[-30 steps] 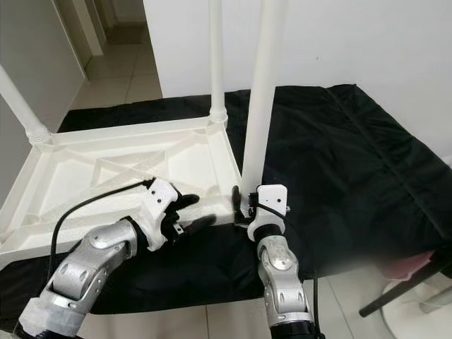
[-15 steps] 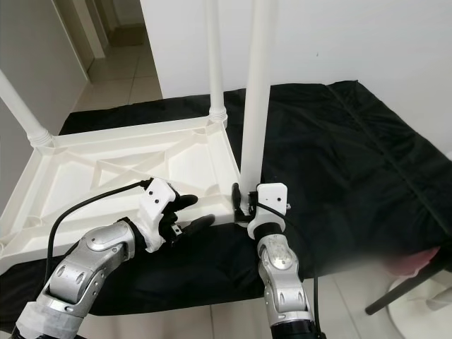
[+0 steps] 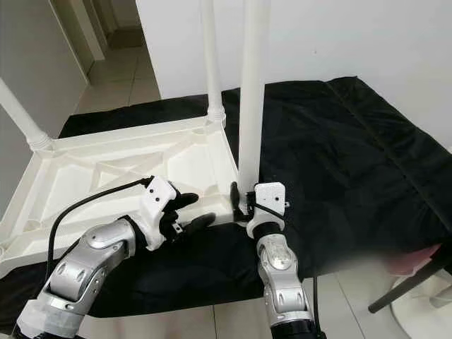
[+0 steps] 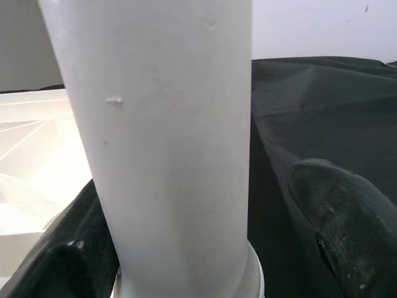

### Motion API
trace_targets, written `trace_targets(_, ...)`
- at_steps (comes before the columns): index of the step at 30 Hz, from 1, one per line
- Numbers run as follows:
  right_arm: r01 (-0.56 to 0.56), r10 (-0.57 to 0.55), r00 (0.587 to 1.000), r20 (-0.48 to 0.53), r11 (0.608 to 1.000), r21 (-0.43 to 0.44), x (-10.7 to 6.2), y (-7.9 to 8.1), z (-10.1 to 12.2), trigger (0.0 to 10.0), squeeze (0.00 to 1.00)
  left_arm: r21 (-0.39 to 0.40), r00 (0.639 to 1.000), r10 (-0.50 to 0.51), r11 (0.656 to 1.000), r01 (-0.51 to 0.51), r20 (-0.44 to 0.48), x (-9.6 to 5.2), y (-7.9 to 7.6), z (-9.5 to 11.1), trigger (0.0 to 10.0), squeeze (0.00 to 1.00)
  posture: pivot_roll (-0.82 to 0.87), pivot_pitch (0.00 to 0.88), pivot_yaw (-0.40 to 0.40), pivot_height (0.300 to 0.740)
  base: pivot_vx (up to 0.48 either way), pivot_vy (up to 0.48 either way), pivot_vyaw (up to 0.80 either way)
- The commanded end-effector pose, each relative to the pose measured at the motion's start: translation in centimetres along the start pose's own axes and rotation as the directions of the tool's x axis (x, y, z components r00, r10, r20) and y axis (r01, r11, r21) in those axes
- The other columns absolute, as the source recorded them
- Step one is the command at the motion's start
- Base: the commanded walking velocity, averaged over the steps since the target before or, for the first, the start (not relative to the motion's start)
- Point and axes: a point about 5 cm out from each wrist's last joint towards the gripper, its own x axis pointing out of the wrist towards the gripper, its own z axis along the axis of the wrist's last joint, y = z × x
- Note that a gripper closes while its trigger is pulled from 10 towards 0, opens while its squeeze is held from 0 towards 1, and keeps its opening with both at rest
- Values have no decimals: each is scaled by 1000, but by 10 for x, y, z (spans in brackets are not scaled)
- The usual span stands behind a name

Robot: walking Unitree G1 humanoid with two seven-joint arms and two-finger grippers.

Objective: Building children table

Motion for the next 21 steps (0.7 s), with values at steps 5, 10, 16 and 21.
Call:
trace_targets(5,-4,4,1000,18,1000,-5,-2,1,1,10000,0,-7,999,35,999,-35,-14,-3,2,-3,10000,0,-67,0,103,740,0,0,0)
trace_targets(10,-11,11,1000,22,1000,-6,-2,2,2,10000,0,-10,999,37,999,-38,-11,-3,1,-3,10000,0,-65,0,99,740,0,0,0)
trace_targets(16,-16,16,1000,25,1000,-11,-2,2,2,10000,0,-11,999,43,999,-43,-13,-3,1,-3,10000,0,-64,0,97,740,0,0,0)
trace_targets(21,-30,30,999,41,1000,-9,-4,4,5,10000,0,-12,999,36,999,-36,-19,-6,-1,-4,10000,0,-62,0,101,740,0,0,0)
